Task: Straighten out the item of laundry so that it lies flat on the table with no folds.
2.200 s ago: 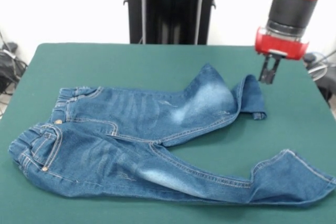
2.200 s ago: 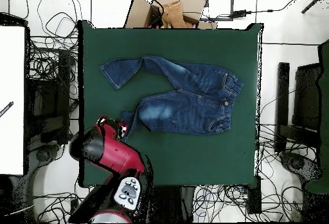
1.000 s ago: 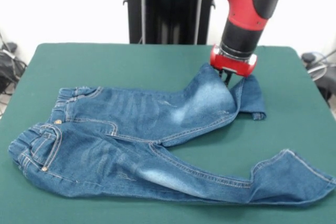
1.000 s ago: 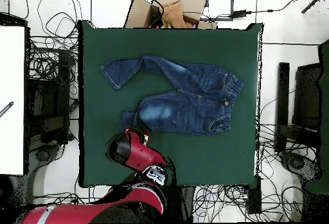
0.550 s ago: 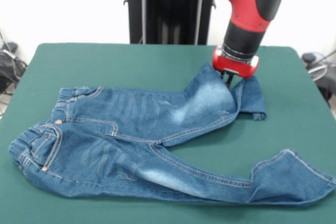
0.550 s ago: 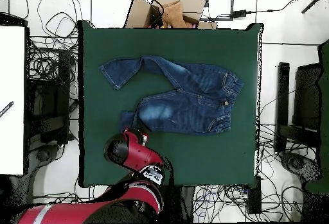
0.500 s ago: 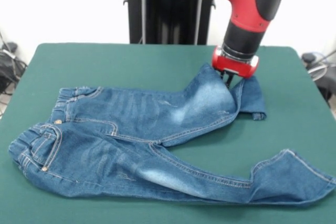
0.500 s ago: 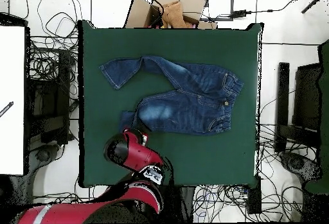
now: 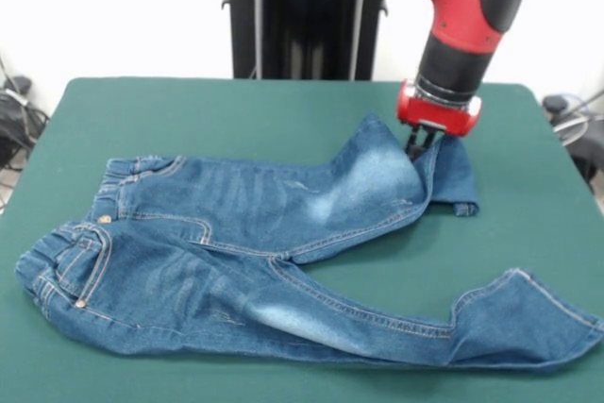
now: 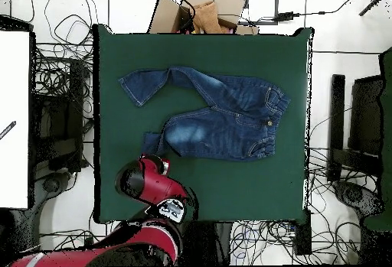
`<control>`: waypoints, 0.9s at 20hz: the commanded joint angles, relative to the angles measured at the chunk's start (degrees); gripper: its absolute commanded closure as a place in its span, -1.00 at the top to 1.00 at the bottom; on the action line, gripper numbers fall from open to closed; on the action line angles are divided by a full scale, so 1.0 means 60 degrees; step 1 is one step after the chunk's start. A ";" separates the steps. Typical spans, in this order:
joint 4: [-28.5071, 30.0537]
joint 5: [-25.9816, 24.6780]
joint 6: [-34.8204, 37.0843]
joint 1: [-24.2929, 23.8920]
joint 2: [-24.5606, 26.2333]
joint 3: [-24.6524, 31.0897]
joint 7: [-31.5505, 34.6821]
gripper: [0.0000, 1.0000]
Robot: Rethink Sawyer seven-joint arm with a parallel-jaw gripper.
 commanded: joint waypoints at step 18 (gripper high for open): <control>-0.0784 -0.0040 0.0597 -0.0697 -0.0224 0.0788 0.1918 -1.00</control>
